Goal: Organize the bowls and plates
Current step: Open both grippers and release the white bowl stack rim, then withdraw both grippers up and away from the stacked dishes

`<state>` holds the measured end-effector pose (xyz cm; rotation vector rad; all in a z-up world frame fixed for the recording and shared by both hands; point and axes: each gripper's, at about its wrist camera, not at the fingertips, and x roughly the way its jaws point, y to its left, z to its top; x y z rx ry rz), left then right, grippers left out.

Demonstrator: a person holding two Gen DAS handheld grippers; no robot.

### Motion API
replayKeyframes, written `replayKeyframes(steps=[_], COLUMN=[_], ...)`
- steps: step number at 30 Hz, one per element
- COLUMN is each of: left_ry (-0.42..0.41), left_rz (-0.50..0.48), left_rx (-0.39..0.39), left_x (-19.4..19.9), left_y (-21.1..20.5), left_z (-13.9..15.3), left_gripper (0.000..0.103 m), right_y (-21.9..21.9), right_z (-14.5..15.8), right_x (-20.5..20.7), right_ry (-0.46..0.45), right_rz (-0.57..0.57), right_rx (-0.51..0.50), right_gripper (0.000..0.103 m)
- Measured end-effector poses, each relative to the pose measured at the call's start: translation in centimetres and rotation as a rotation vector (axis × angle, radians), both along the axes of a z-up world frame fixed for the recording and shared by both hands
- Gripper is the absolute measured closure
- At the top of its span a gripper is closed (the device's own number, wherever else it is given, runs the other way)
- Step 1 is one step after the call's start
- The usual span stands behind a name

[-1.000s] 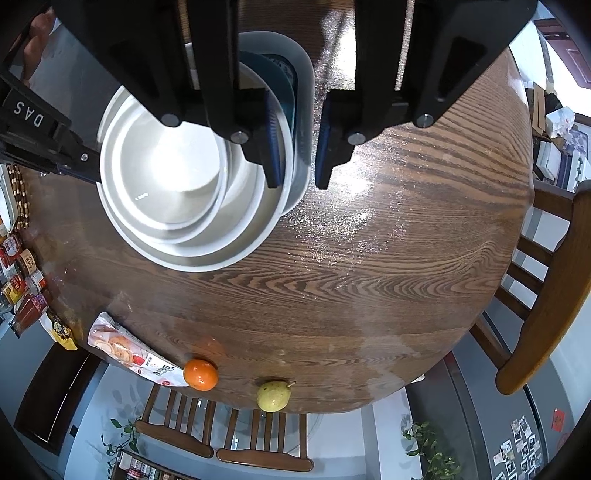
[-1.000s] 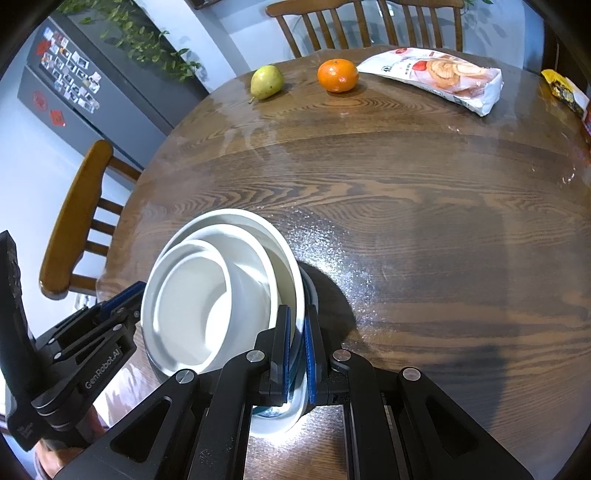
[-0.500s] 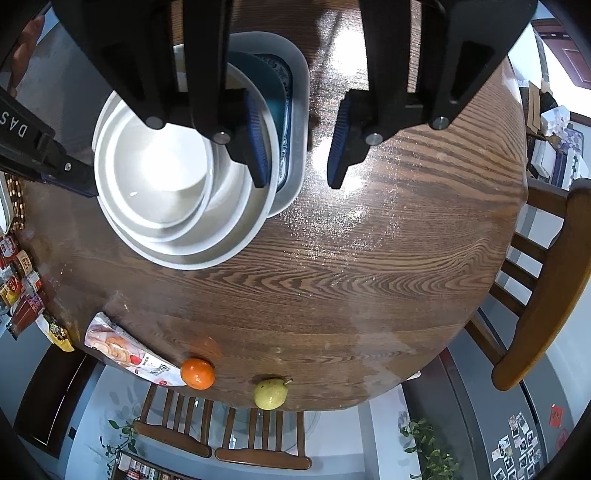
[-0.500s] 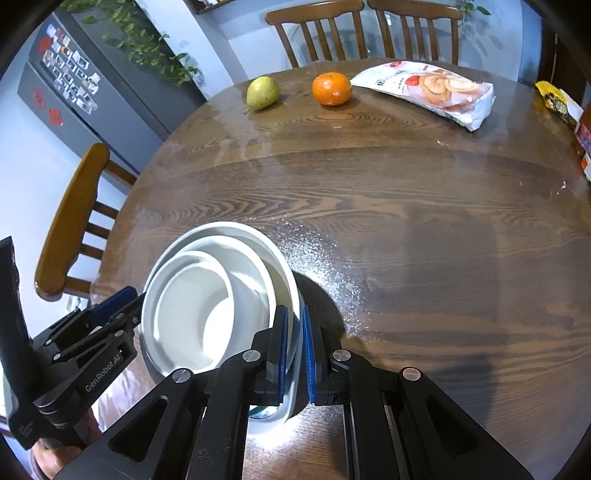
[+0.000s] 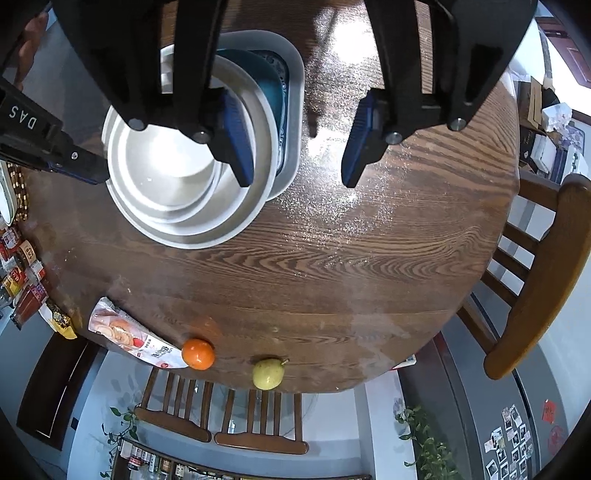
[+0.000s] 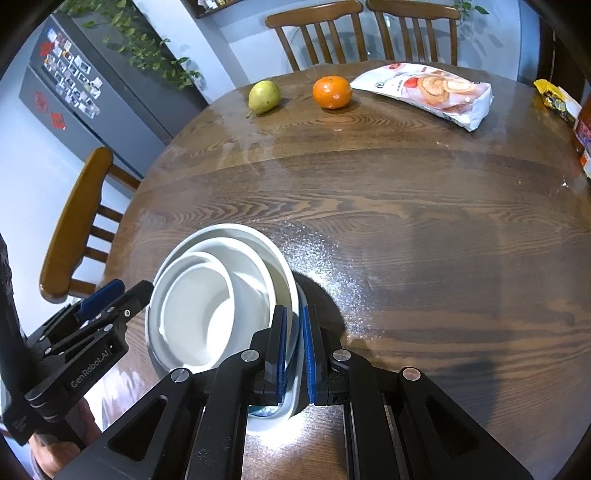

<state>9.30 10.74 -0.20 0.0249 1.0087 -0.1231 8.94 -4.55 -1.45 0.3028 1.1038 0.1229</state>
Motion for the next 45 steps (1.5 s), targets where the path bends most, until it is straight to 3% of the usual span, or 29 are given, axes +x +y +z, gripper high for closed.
replayKeyframes(steps=[17,22,33,42,45], left_ry=[-0.037,-0.053,-0.062,-0.096,-0.106], left_rz=[0.004,0.001,0.007,0.004,0.010], left_rx=[-0.015,-0.019,-0.032,-0.037,-0.030], left_x=[-1.0,-1.5,-2.7,-4.1,-4.6], left_y=[0.1,0.1,0.2,0.5,0.6], left_z=[1.2,1.7,2.0,2.9,3.1], left_gripper=[0.029,0.025,0.012,0.011,0.001], right_y=[-0.2,-0.3,0.3,1.3,1.5], right_z=[1.9,2.3,2.7,3.4,3.5], right_x=[-1.5,-2.1,-3.4,-4.7,-5.1], right_ry=[-0.072,-0.097,-0.133,-0.179,-0.190], right_rz=[-0.001,0.001,0.064,0.124,0.139], right_rx=[0.004,0.036,0.070,0.067,0.054], right_gripper=[0.093,0.061,0.053,0.044,0.042])
